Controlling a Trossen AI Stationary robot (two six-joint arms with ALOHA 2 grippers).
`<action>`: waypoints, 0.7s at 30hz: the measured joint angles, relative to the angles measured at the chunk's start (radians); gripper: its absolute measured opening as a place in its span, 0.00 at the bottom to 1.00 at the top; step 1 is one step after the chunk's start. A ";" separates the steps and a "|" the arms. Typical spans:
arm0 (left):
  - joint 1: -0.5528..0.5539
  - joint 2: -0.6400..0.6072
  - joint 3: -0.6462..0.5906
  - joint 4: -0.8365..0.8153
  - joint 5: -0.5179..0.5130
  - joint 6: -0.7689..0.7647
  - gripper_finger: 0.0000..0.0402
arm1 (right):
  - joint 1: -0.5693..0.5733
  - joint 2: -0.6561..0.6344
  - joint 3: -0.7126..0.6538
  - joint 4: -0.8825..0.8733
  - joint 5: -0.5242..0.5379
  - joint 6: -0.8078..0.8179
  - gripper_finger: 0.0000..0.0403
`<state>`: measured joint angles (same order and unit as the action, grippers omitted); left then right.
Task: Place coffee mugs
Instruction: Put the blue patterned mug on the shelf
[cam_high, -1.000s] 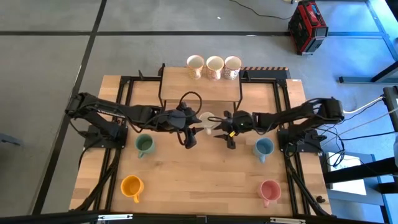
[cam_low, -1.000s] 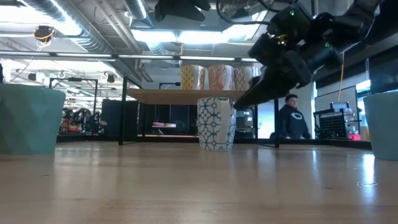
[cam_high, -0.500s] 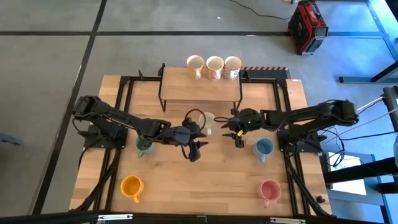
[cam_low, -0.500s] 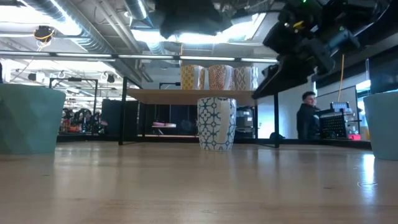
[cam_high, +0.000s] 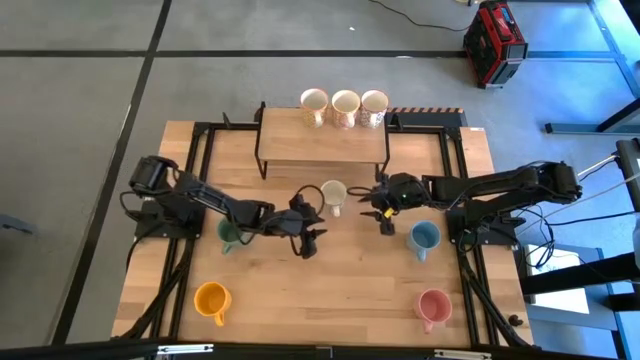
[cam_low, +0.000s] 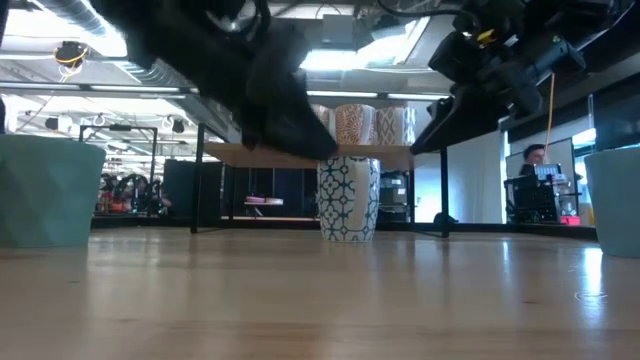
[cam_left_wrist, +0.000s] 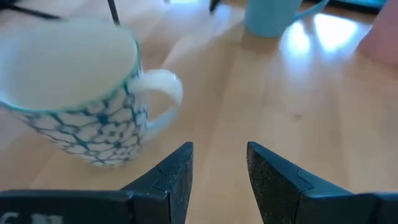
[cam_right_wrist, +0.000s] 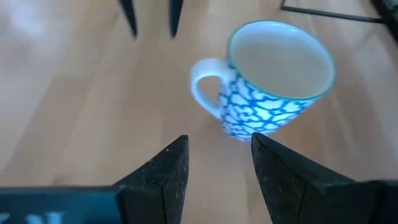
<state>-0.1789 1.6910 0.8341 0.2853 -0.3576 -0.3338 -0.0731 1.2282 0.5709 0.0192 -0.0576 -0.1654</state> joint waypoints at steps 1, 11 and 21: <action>0.004 0.018 0.000 0.016 -0.007 0.000 0.36 | 0.000 0.000 0.000 0.005 0.015 0.000 0.41; 0.071 0.157 0.001 0.183 -0.018 0.000 0.36 | -0.013 0.120 0.000 0.116 0.134 -0.014 0.41; 0.094 0.156 0.001 0.211 0.027 0.004 0.36 | -0.087 0.230 0.000 0.250 0.128 -0.025 0.41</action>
<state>-0.0847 1.8465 0.8349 0.4965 -0.3305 -0.3298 -0.1598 1.4577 0.5709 0.2693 0.0703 -0.1904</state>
